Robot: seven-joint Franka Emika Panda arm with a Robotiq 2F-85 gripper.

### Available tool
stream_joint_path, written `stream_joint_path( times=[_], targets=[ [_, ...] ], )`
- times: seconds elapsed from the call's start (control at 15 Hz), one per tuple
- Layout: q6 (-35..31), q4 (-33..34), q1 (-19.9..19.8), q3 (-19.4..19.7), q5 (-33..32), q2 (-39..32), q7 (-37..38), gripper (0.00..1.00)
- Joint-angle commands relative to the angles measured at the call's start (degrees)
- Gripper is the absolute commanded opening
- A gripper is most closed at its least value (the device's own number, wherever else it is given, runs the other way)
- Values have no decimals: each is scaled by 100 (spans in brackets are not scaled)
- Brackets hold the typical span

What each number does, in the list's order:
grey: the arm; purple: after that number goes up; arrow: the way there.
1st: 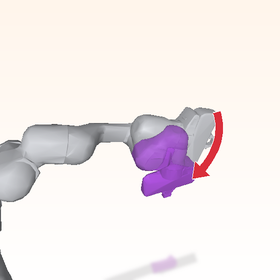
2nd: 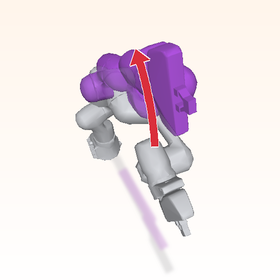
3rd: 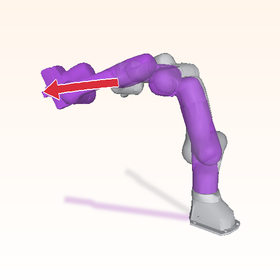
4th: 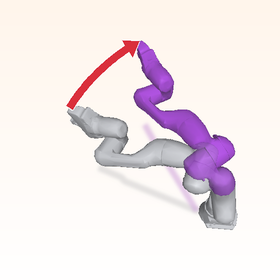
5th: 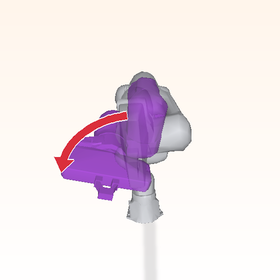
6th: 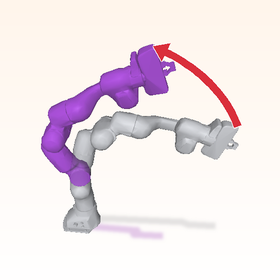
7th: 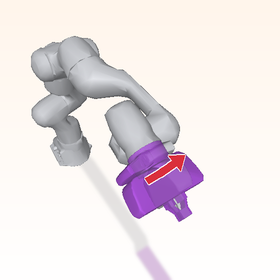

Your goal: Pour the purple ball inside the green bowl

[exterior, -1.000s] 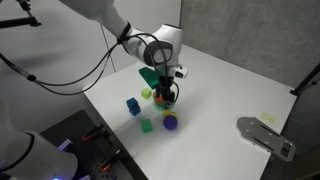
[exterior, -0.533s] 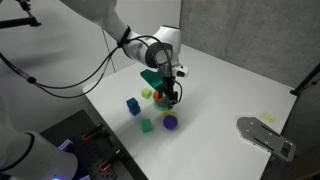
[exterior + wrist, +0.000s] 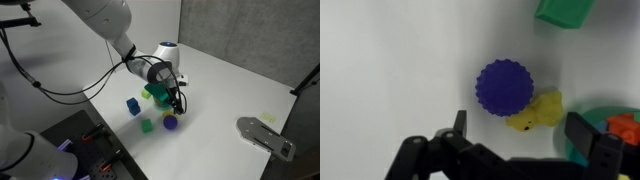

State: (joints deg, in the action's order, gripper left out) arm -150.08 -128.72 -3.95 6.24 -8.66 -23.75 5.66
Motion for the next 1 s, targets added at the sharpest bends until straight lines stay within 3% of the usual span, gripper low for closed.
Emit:
stream_joint_path(
  times=[0.0,0.6,0.93],
  targets=[
    [-528,146,-4,65,-4,-533,-193,100],
    [-1260,628,-77,23,269,-1609,-251,100],
    [-1108,907,-70,56,359,-1945,-209,100]
  ],
)
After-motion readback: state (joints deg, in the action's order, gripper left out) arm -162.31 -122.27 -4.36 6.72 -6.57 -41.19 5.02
